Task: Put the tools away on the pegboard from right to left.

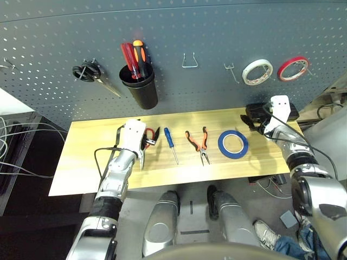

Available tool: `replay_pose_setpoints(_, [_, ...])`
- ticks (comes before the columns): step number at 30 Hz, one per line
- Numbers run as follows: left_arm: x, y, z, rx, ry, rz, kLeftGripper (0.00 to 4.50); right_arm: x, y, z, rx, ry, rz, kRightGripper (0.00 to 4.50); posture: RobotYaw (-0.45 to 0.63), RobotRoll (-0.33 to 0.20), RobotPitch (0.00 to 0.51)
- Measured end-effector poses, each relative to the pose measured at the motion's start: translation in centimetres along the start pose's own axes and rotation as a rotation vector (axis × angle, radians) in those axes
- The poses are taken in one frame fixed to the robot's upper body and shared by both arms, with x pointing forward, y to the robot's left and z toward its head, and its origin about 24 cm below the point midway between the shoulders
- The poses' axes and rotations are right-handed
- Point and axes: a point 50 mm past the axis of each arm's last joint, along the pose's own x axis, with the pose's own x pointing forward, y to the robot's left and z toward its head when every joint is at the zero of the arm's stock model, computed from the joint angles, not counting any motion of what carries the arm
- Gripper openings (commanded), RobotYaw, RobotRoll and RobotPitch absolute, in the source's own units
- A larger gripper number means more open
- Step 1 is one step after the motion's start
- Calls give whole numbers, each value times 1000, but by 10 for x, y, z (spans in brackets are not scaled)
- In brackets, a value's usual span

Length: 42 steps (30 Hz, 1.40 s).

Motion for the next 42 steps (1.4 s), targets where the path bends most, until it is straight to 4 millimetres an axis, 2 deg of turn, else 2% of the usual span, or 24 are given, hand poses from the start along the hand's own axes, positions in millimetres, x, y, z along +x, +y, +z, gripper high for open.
replay_pose_setpoints(5, [11,-24,5,23,4,-131,4458,2,6,-19,-9,119,-3,4500,139,0,210])
replay_pose_setpoints(10, [17,-37,6,40,50,-212,4458,7,12,-31,-28,200,-43,4500,153,0,208])
replay_pose_setpoints(14, [16,-41,0,38,105,-265,4500,10,15,-29,-38,219,-59,3577,153,0,202])
replay_pose_setpoints(19, [13,-40,-2,42,124,-280,4500,11,16,-29,-82,246,-69,1692,143,0,189])
replay_pose_setpoints(22, [11,-39,-4,44,127,-281,4500,12,16,-28,-91,246,-67,724,136,0,182])
replay_pose_setpoints(25, [12,-34,6,77,25,-233,4500,10,16,-26,-112,206,-67,701,121,0,178])
replay_pose_setpoints(27, [11,-26,19,116,-105,-159,4500,8,18,-19,-145,127,-65,701,119,0,179])
replay_pose_setpoints(30, [8,-14,37,173,-277,-63,4500,-2,25,-3,-243,-58,-55,701,111,0,182])
replay_pose_setpoints(33, [3,-14,48,212,-398,-36,4500,-22,39,7,-389,-251,-21,701,100,0,188])
replay_pose_setpoints(38, [-1,-18,55,247,-492,-36,4500,-49,64,17,-635,-470,32,701,92,0,199])
replay_pose_setpoints(42, [-1,-22,58,243,-522,-39,4500,-61,68,32,-766,-616,-18,701,86,0,202])
